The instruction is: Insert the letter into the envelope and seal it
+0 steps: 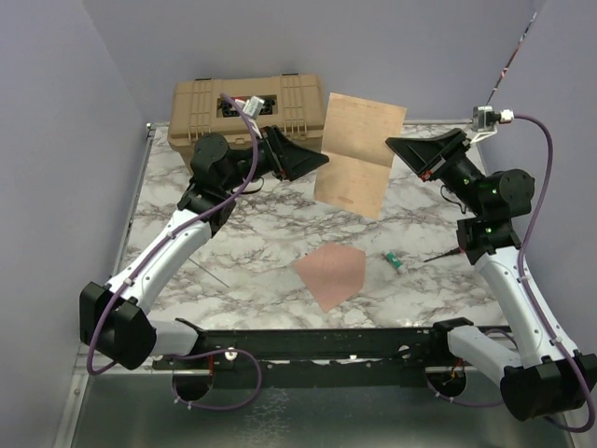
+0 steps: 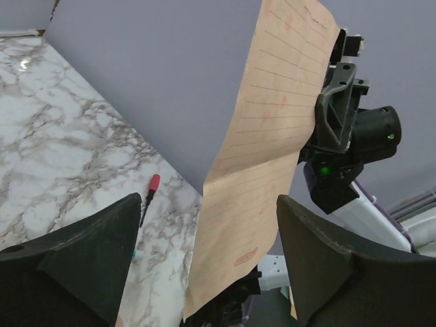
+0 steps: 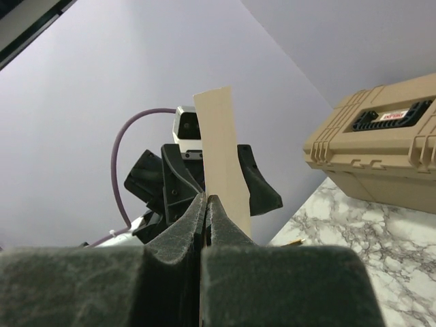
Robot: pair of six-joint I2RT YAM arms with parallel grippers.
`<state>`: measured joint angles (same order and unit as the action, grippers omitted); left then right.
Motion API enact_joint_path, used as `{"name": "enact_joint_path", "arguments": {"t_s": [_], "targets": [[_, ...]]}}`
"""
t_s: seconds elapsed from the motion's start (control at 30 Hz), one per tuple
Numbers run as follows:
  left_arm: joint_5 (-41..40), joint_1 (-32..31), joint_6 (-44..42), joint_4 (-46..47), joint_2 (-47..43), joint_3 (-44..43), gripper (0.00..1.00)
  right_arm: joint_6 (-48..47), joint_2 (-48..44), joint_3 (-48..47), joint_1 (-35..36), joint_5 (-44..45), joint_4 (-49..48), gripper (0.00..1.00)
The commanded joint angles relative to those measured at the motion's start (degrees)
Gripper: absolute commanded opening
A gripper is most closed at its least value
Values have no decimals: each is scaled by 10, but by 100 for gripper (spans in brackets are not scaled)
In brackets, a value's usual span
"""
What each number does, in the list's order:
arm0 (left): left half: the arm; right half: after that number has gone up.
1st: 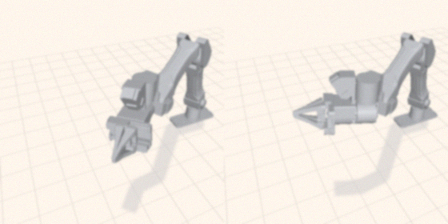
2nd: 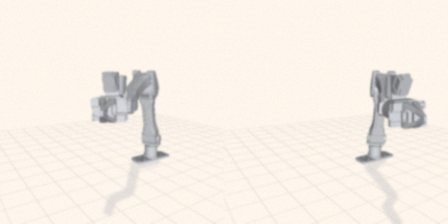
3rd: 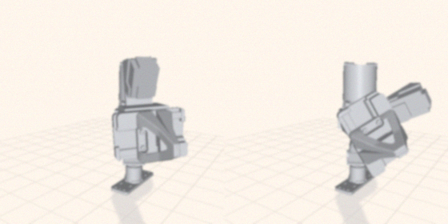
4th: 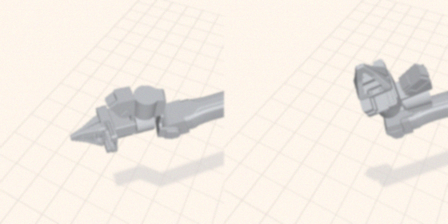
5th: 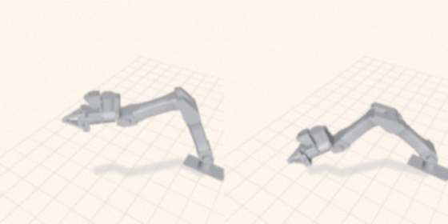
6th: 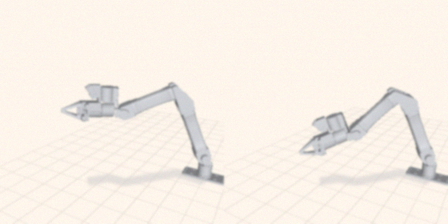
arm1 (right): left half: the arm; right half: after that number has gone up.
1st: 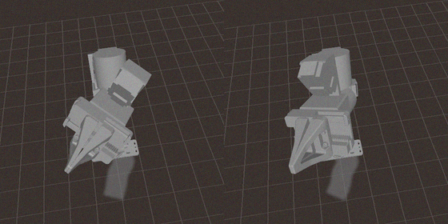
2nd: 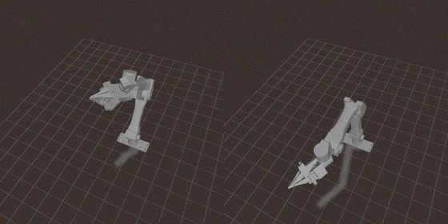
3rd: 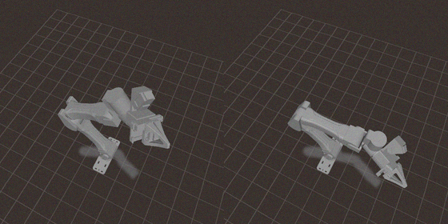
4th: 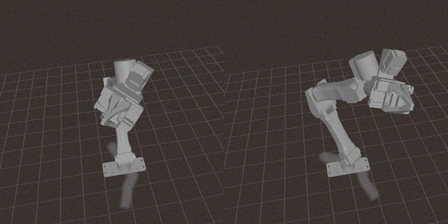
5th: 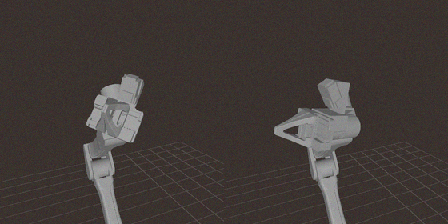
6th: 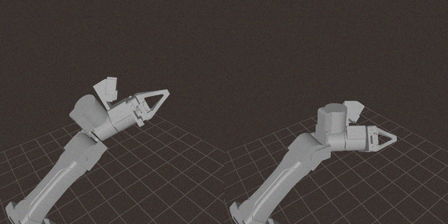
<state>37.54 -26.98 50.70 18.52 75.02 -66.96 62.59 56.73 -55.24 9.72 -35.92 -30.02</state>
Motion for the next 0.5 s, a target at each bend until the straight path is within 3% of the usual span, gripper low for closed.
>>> {"name": "enact_joint_path", "arguments": {"t_s": [0.0,0.27,0.47], "targets": [[47,4,51,103,-19,23,77,26,3,-22,3,-12,-35,0],[82,2,71,151,-11,52,72,88,27,-17,3,-29,-121,0],[85,3,86,195,-5,60,55,97,36,-15,3,-49,-131,0]]}}
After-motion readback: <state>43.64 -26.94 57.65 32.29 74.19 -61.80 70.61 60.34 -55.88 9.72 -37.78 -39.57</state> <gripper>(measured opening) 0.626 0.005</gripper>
